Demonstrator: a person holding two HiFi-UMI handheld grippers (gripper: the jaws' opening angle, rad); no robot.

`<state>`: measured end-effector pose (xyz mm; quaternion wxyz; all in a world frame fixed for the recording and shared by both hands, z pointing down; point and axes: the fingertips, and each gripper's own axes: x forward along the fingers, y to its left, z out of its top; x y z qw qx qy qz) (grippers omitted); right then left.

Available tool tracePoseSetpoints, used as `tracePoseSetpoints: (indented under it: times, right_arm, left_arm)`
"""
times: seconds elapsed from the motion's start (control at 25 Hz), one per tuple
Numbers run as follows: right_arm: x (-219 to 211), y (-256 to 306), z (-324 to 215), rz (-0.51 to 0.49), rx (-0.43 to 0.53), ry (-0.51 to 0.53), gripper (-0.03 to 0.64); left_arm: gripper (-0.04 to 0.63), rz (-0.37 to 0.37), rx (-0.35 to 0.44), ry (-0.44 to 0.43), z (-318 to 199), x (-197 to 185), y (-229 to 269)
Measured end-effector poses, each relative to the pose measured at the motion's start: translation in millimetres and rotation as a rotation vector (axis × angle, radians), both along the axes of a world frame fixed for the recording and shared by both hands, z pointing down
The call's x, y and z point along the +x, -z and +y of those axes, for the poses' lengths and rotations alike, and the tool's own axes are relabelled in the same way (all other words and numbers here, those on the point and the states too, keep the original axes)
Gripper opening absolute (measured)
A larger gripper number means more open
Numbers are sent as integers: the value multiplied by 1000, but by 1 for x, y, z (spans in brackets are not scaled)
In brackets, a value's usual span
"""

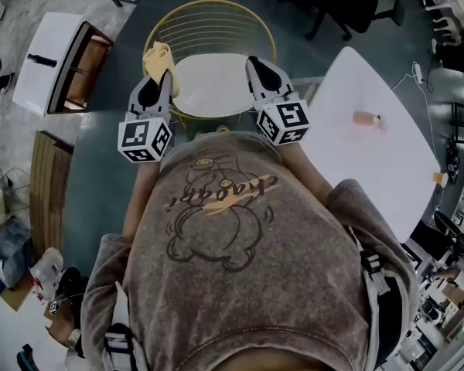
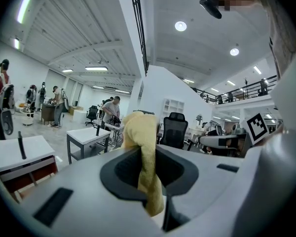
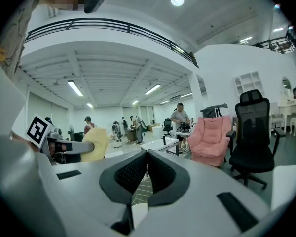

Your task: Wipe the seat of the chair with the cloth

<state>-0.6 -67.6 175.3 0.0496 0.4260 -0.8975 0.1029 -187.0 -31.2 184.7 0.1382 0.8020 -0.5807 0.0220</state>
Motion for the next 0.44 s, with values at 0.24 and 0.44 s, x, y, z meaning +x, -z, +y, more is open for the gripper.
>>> tracePoseSetpoints:
  times: [0.24,0.44]
  right_arm:
    - [8,0,2,-1,-5,-8,26]
    - [10,0,1,4,-7,-5,26]
  left_arm:
    - [57,-1,-8,-6,1,6,-1]
    - [57,2,-8,-6,-1,7,0]
